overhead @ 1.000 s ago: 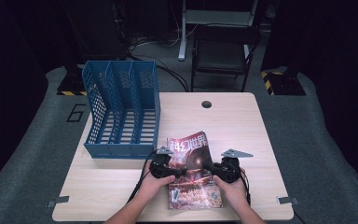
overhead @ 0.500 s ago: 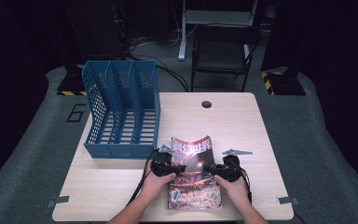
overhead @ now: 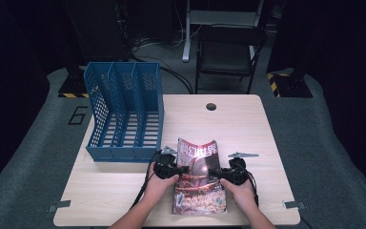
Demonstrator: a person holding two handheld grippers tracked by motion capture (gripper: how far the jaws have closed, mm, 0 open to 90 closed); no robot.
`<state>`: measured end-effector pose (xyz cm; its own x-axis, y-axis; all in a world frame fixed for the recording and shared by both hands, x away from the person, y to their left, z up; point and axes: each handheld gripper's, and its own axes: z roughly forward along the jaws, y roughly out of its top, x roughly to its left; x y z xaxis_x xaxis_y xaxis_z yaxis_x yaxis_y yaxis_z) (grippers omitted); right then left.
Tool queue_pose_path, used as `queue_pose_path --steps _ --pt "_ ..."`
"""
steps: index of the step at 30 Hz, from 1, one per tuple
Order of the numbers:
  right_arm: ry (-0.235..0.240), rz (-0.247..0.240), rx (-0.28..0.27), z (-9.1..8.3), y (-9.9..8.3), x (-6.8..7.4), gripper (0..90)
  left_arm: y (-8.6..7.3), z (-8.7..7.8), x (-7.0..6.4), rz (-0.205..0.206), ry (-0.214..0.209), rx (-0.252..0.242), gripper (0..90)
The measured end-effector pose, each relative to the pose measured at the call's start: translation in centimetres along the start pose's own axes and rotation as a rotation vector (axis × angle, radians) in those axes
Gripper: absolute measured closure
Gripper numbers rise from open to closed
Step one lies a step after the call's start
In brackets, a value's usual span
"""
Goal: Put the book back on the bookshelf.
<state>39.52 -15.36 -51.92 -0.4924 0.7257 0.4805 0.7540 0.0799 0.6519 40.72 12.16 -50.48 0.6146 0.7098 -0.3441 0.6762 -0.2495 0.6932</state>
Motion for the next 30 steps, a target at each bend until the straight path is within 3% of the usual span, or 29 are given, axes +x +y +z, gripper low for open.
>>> queue_pose_path --steps 3,6,7,8,9,11,16,25,30 --pt "0.010 0.009 0.001 -0.1 0.0 -0.2 66.8 0.1 -0.2 -0.2 -0.008 -0.005 -0.012 71.6" --pt "0.015 0.024 0.003 -0.1 0.0 -0.2 66.9 0.2 -0.4 -0.1 0.021 0.003 -0.021 72.6" --pt "0.018 0.028 0.005 -0.2 0.0 -0.1 66.9 0.2 -0.5 -0.3 0.001 0.002 -0.031 73.0" --pt "0.022 0.027 0.005 -0.2 0.0 -0.1 67.0 0.3 -0.6 -0.2 0.014 0.000 -0.033 73.6" --pt "0.025 0.020 0.004 -0.2 0.0 -0.2 67.1 0.3 -0.7 -0.2 -0.001 -0.005 -0.042 74.3" --pt "0.027 0.011 0.007 -0.3 0.1 -0.2 67.2 0.5 -1.0 -0.2 0.007 -0.004 -0.054 75.5" --pt "0.050 0.024 0.009 -0.3 0.1 -0.2 66.9 0.8 -1.6 -0.2 -0.010 -0.008 -0.078 77.9" --pt "0.092 0.052 0.021 -0.2 0.1 -0.2 66.9 1.4 -2.4 -0.6 0.020 -0.005 -0.082 80.3" --pt "0.111 0.038 0.012 -0.5 0.2 0.0 69.0 1.9 -3.1 -0.7 0.034 -0.013 -0.092 81.5"
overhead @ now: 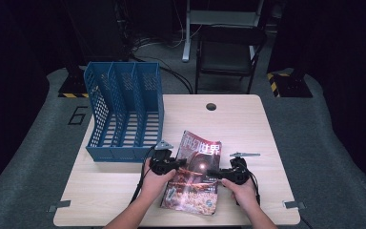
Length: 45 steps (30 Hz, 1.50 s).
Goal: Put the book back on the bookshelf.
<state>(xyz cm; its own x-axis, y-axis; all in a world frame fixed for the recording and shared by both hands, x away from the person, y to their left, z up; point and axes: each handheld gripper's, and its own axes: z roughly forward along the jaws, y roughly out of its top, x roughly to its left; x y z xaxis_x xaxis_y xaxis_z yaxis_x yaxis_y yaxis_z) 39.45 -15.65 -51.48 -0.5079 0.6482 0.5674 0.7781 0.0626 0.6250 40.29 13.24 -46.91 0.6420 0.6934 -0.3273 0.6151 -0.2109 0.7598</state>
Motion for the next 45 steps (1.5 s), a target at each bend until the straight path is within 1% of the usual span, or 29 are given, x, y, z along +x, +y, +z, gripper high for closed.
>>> queue_pose_path --steps 1,2,4,7,8,9,11,12,14,15,16,17,18,19,21,22,24,26,29,32,34,35,37,39,40,42,43,45 --pt "0.007 -0.005 -0.001 -0.1 0.1 0.2 71.0 0.1 -0.2 -0.1 0.005 0.000 0.002 81.7" --pt "0.015 -0.016 -0.005 -0.2 0.1 0.3 72.6 0.2 -0.4 -0.1 0.026 0.001 0.006 81.8" --pt "0.019 -0.047 -0.016 -0.5 0.4 0.7 74.7 0.4 -0.8 -0.2 0.031 0.002 -0.002 81.7" --pt "0.019 -0.068 -0.038 -0.9 0.7 1.2 76.8 0.8 -1.4 -0.3 0.024 -0.004 -0.023 81.8" --pt "0.019 -0.066 -0.046 -1.1 0.8 1.4 77.6 1.0 -1.6 -0.3 0.032 -0.003 -0.028 81.9" --pt "0.020 -0.072 -0.055 -1.2 0.9 1.6 78.3 1.1 -1.8 -0.4 0.026 -0.005 -0.035 82.0" --pt "0.021 -0.087 -0.071 -1.5 1.1 1.9 79.8 1.4 -2.2 -0.4 0.035 -0.009 -0.042 82.2" --pt "0.022 -0.088 -0.072 -1.7 1.1 2.1 80.3 1.5 -2.4 -0.5 0.031 -0.012 -0.043 82.3" --pt "0.023 -0.100 -0.090 -1.9 1.3 2.3 81.9 1.8 -2.7 -0.6 0.042 -0.018 -0.050 82.4" --pt "0.023 -0.098 -0.097 -2.1 1.4 2.5 83.0 1.9 -2.8 -0.7 0.048 -0.021 -0.054 82.3" --pt "0.025 -0.109 -0.107 -2.3 1.5 2.6 84.3 2.0 -3.0 -0.8 0.048 -0.030 -0.053 82.2" --pt "0.022 -0.110 -0.119 -2.5 1.6 2.7 85.7 2.1 -3.1 -0.8 0.051 -0.030 -0.061 81.9" --pt "0.023 -0.123 -0.132 -2.8 1.7 2.9 86.2 2.2 -3.2 -0.8 0.056 -0.033 -0.062 81.9" --pt "0.027 -0.145 -0.146 -3.0 1.8 3.0 86.4 2.2 -3.3 -0.9 0.054 -0.034 -0.066 81.9" --pt "0.017 -0.182 -0.172 -3.3 2.0 3.4 86.6 2.4 -3.5 -0.9 0.055 -0.037 -0.075 82.0" --pt "0.011 -0.181 -0.177 -3.5 2.0 3.6 86.6 2.4 -3.5 -0.8 0.055 -0.038 -0.076 82.1" --pt "0.001 -0.205 -0.191 -3.6 2.1 3.9 86.6 2.6 -3.7 -0.8 0.063 -0.037 -0.073 82.1" --pt "-0.007 -0.212 -0.198 -3.6 2.1 4.1 86.7 2.6 -3.7 -0.9 0.061 -0.041 -0.075 82.2" --pt "-0.018 -0.229 -0.207 -3.9 2.2 4.5 86.7 2.7 -4.0 -1.0 0.074 -0.042 -0.077 82.1" --pt "-0.020 -0.251 -0.219 -4.2 2.4 4.8 86.8 2.7 -4.0 -1.0 0.077 -0.042 -0.079 82.0" --pt "-0.030 -0.262 -0.224 -4.3 2.5 4.9 86.8 2.8 -4.0 -1.0 0.087 -0.041 -0.076 82.1" --pt "-0.030 -0.261 -0.225 -4.4 2.5 5.0 86.8 2.8 -4.1 -1.0 0.096 -0.041 -0.071 82.1" --pt "-0.037 -0.263 -0.231 -4.4 2.5 5.0 86.8 2.8 -4.1 -1.1 0.097 -0.042 -0.075 82.1" --pt "-0.043 -0.269 -0.237 -4.5 2.6 5.1 86.7 2.9 -4.3 -1.3 0.118 -0.041 -0.082 82.2" --pt "-0.043 -0.277 -0.241 -4.6 2.7 5.1 86.7 2.9 -4.3 -1.3 0.116 -0.042 -0.081 82.4" --pt "-0.049 -0.276 -0.239 -4.6 2.7 5.2 86.7 2.9 -4.3 -1.3 0.114 -0.045 -0.082 82.7" --pt "-0.055 -0.291 -0.244 -4.7 2.8 5.3 86.7 2.9 -4.3 -1.2 0.118 -0.043 -0.086 82.9" --pt "-0.062 -0.302 -0.249 -4.9 2.8 5.5 86.7 2.9 -4.3 -1.3 0.106 -0.044 -0.099 82.9"
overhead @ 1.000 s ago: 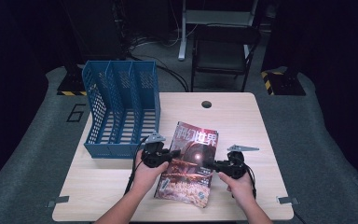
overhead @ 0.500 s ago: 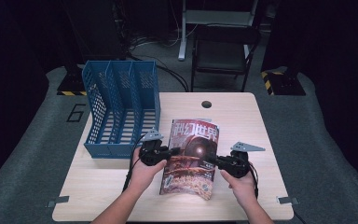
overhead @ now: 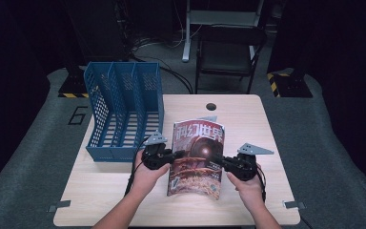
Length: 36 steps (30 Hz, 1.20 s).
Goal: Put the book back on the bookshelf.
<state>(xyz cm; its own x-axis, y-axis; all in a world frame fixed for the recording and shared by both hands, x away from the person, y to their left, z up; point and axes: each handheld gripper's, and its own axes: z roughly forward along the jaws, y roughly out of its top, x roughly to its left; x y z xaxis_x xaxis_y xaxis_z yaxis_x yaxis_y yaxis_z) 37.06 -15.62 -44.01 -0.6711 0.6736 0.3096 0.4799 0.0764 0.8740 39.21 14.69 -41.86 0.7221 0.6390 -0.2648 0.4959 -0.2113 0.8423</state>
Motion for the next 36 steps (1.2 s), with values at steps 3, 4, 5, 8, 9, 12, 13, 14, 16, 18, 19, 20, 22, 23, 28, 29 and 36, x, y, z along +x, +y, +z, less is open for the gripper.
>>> queue_pose_path --steps 3,4,5,8,9,12,13,14,16,18,19,20,22,23,28,29,36 --pt "-0.014 -0.023 -0.016 -0.2 0.2 0.2 86.6 0.2 -0.1 -0.1 0.016 0.002 -0.013 83.1" --pt "-0.024 -0.028 -0.021 -0.3 0.3 0.2 86.6 0.2 -0.2 -0.2 0.023 0.002 -0.015 83.2" --pt "-0.021 -0.029 -0.026 -0.4 0.3 0.3 86.6 0.3 -0.1 -0.2 0.026 0.004 -0.015 83.2" --pt "-0.032 -0.029 -0.032 -0.4 0.3 0.2 86.6 0.1 0.1 -0.4 0.034 0.008 -0.010 83.1" --pt "-0.037 -0.029 -0.026 -0.4 0.3 0.2 86.5 0.1 0.1 -0.4 0.031 0.010 -0.005 83.1" --pt "-0.042 -0.031 -0.026 -0.3 0.1 0.0 86.5 -0.2 0.3 -0.5 0.038 0.009 0.001 83.0" --pt "-0.045 -0.038 -0.024 -0.3 0.1 0.0 86.5 -0.2 0.4 -0.5 0.036 0.012 0.000 83.0" --pt "-0.046 -0.039 -0.024 -0.3 0.1 0.0 86.5 -0.3 0.4 -0.6 0.035 0.009 0.002 83.0" --pt "-0.045 -0.041 -0.022 -0.3 0.1 0.0 86.4 -0.4 0.4 -0.6 0.034 0.010 0.001 83.0" --pt "-0.044 -0.042 -0.027 -0.3 0.1 0.0 86.4 -0.5 0.3 -0.6 0.037 0.004 -0.007 82.9" --pt "-0.045 -0.043 -0.025 -0.4 0.1 0.0 86.4 -0.5 0.3 -0.6 0.038 0.001 -0.006 82.9" --pt "-0.046 -0.042 -0.026 -0.4 0.1 0.0 86.4 -0.5 0.3 -0.6 0.043 0.000 -0.003 82.9" --pt "-0.047 -0.042 -0.027 -0.4 0.1 0.0 86.4 -0.6 0.2 -0.7 0.050 -0.002 0.000 82.8" --pt "-0.045 -0.041 -0.027 -0.4 0.1 0.0 86.4 -0.5 0.1 -0.6 0.065 -0.005 0.008 82.7" --pt "-0.016 -0.014 -0.031 -0.4 0.2 0.4 86.4 -0.7 -0.2 -0.8 0.087 -0.012 0.011 82.2" --pt "-0.015 -0.017 -0.034 -0.4 0.3 0.5 86.4 -0.7 -0.3 -0.8 0.096 -0.013 0.010 82.2" --pt "-0.005 -0.026 -0.046 -0.4 0.5 1.0 86.3 -1.1 -1.1 -0.9 0.127 0.002 -0.022 82.2"
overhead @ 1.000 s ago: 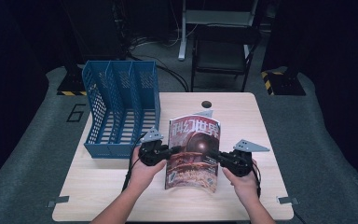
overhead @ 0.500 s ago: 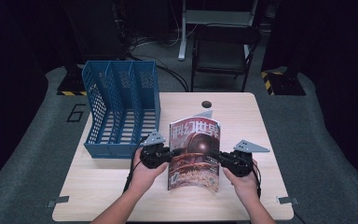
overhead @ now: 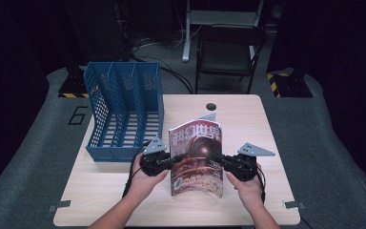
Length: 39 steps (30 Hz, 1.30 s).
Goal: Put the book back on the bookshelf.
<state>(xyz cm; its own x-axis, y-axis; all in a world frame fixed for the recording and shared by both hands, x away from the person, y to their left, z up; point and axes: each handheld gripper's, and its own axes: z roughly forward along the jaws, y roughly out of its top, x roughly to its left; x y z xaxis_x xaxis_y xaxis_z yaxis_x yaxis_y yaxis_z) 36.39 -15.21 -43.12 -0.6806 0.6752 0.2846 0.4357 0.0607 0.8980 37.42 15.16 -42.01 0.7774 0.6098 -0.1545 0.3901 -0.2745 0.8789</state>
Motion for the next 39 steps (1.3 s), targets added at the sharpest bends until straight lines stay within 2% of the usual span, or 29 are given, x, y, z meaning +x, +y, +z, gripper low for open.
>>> queue_pose_path --steps 1,2,6,9,11,13,14,15,17,19,20,21,26,27,29,30,31,32,33,34,35,37,39 --pt "-0.002 0.002 -0.003 0.0 0.1 0.1 86.3 0.0 -0.2 -0.1 0.007 0.005 -0.002 82.2" --pt "0.004 -0.019 -0.016 0.0 0.1 0.1 86.3 0.0 -0.2 -0.2 0.016 0.012 -0.010 82.3" --pt "0.005 -0.033 -0.013 0.0 0.0 0.2 86.0 -0.3 -0.1 -0.4 0.010 0.029 -0.003 82.4" --pt "0.004 -0.028 -0.004 0.1 -0.3 0.0 85.2 -0.5 0.0 -0.4 0.004 0.026 -0.002 82.5" --pt "0.006 -0.018 -0.008 0.0 -0.3 -0.2 82.1 -0.6 0.0 -0.3 -0.001 0.025 -0.006 82.6" --pt "0.014 -0.012 -0.016 0.0 -0.3 -0.3 77.2 -0.7 0.0 -0.3 0.018 0.021 -0.004 82.7" --pt "0.017 -0.007 -0.010 0.0 -0.3 -0.3 75.7 -0.8 0.0 -0.4 0.020 0.032 -0.016 82.7" --pt "0.019 -0.003 -0.009 0.0 -0.5 -0.4 74.5 -0.8 0.0 -0.6 0.010 0.031 -0.018 82.7" --pt "0.030 0.015 0.005 0.1 -0.7 -0.6 72.1 -0.9 0.0 -0.5 0.020 0.040 -0.025 82.7" --pt "0.037 0.028 0.020 0.2 -1.0 -0.7 70.4 -1.0 0.0 -0.6 0.002 0.038 -0.021 82.8" --pt "0.046 0.032 0.027 0.2 -1.2 -0.8 69.5 -0.9 0.0 -0.5 0.028 0.039 -0.017 82.7" --pt "0.055 0.043 0.037 0.3 -1.3 -0.9 68.4 -0.9 0.0 -0.5 0.030 0.038 -0.017 82.8" --pt "0.053 0.047 0.094 0.5 -2.0 -1.4 67.2 -1.1 0.1 -0.8 0.009 0.034 -0.027 83.0" --pt "0.057 0.055 0.104 0.6 -2.1 -1.5 66.7 -1.1 0.1 -0.7 0.017 0.030 -0.024 83.2" --pt "0.062 0.062 0.112 0.7 -2.2 -1.7 66.7 -1.1 0.0 -0.6 0.003 0.018 -0.016 83.5" --pt "0.073 0.086 0.137 0.9 -2.6 -2.0 66.2 -1.1 0.1 -0.6 -0.004 0.016 -0.017 83.6" --pt "0.085 0.092 0.157 1.1 -2.9 -2.2 66.2 -1.1 0.1 -0.5 0.004 0.020 -0.017 83.7" --pt "0.088 0.101 0.175 1.3 -3.1 -2.3 66.4 -1.2 0.2 -0.6 -0.005 0.022 -0.018 83.8" --pt "0.085 0.111 0.195 1.4 -3.3 -2.3 67.7 -1.2 0.1 -0.6 -0.002 0.013 -0.003 83.8" --pt "0.093 0.108 0.211 1.6 -3.4 -2.5 68.9 -1.2 0.2 -0.5 0.007 0.019 -0.012 83.8" --pt "0.095 0.125 0.226 1.6 -3.5 -2.5 72.4 -1.2 0.2 -0.5 0.004 0.011 -0.002 83.8" --pt "0.116 0.123 0.212 1.7 -3.3 -2.5 79.0 -1.1 0.1 -0.4 -0.002 0.014 -0.008 83.8" --pt "0.132 0.115 0.201 1.6 -3.0 -2.3 83.8 -1.1 0.0 -0.3 -0.026 0.011 -0.020 83.7"
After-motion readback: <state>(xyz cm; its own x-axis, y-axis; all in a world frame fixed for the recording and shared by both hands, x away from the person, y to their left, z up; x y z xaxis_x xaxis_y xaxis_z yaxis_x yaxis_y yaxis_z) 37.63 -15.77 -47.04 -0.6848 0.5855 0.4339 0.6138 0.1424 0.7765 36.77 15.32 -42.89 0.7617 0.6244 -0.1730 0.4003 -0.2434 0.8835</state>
